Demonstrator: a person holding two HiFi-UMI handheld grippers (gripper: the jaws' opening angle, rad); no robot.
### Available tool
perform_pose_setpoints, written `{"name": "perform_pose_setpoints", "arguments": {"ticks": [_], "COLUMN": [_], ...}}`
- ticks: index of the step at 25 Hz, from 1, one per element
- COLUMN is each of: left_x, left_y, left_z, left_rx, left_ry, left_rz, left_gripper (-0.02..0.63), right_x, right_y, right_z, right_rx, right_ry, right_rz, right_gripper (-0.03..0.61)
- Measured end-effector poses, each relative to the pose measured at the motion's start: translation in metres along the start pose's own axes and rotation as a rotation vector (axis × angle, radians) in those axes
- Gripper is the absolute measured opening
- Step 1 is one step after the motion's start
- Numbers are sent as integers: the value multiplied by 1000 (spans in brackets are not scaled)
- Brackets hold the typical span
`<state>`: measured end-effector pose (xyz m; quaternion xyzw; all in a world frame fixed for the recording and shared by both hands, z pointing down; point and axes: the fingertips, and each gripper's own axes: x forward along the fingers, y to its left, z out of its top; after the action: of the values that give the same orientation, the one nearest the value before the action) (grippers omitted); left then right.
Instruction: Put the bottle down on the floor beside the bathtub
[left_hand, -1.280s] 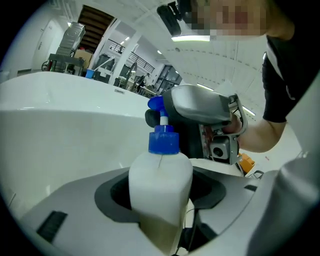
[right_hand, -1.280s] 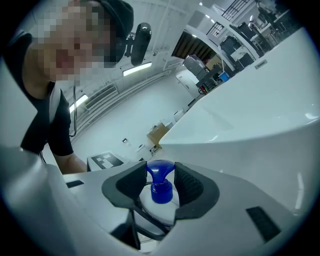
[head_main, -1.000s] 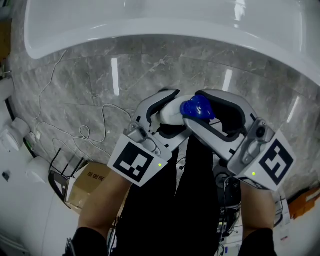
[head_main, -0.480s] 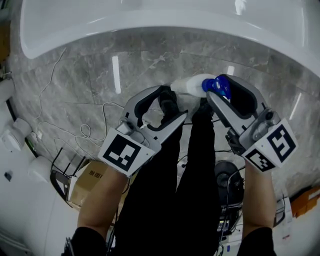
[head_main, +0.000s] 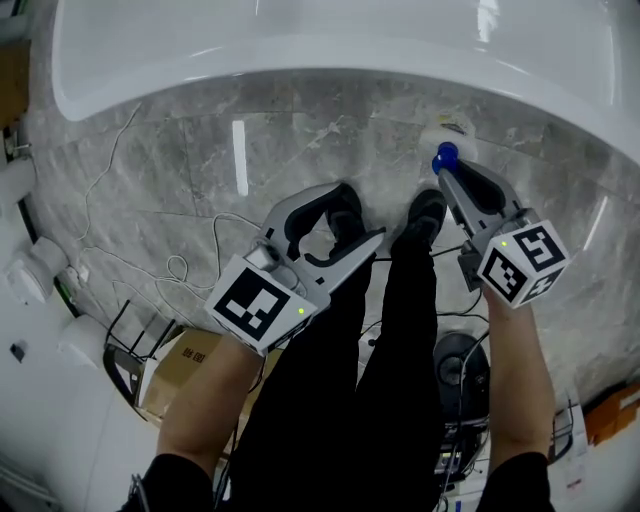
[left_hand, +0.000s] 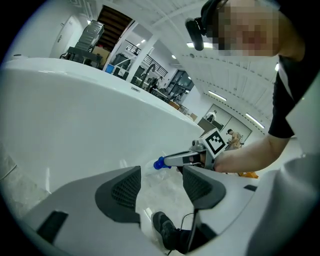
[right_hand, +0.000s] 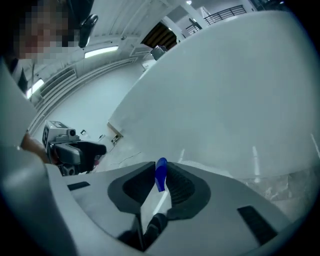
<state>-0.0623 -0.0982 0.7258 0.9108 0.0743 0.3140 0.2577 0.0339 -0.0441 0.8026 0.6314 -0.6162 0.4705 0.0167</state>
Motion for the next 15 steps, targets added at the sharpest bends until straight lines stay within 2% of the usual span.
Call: {"name": "perform_pose_setpoints", "arguments": {"ticks": [3, 5, 15], "left_x": [2, 5, 21], "left_y": [0, -5, -16], "left_z": [-3, -4, -15], "left_rx": [-4, -2, -15], "left_ry": [16, 15, 30], "left_rz": [-13, -34, -97], "left_gripper": [264, 261, 245], "right_x": [9, 15, 40], "right_y": [-24, -37, -84], "right_z": [-13, -23, -76], "right_rx": [64, 108, 336], "right_ry": [17, 27, 78], "right_rz": [-64, -74, -16], "right_gripper": [67, 67, 67]}}
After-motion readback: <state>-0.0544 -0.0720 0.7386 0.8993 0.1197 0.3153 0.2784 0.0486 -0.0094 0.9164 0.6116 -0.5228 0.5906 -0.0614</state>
